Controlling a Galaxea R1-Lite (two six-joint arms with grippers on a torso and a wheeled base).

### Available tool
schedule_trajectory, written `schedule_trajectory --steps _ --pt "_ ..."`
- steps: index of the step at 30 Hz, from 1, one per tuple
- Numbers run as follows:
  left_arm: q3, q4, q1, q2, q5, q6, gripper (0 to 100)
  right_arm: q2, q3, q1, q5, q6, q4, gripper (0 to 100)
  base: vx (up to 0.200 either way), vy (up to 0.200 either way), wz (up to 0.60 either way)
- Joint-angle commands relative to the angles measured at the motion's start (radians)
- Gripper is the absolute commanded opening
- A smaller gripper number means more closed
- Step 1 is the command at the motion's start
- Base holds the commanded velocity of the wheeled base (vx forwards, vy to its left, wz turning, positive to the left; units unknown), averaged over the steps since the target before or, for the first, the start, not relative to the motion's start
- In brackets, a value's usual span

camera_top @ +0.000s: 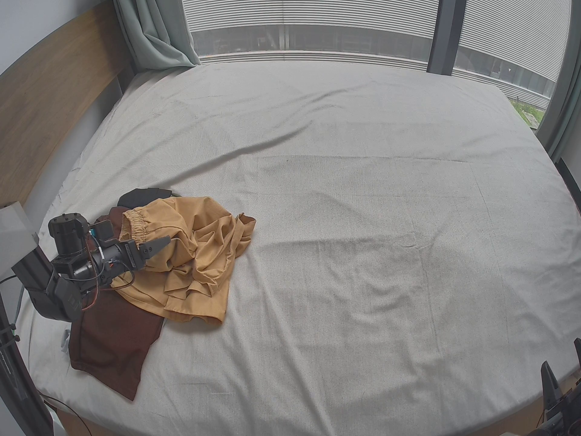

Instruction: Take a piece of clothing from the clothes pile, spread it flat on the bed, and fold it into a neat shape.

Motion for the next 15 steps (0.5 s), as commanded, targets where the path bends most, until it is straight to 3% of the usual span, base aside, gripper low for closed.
schedule_trajectory --steps 1,15 --pt "-0.010 -0.014 0.000 0.031 0.001 -0.001 0 -0.016 0.018 0.000 0.000 0.000 0.000 100 0.000 0.000 0.00" --pt "0.019 -0.126 0.008 0.060 -0.002 -0.024 0 -0.016 0.018 0.000 -0.004 -0.001 0.000 100 0.000 0.000 0.00"
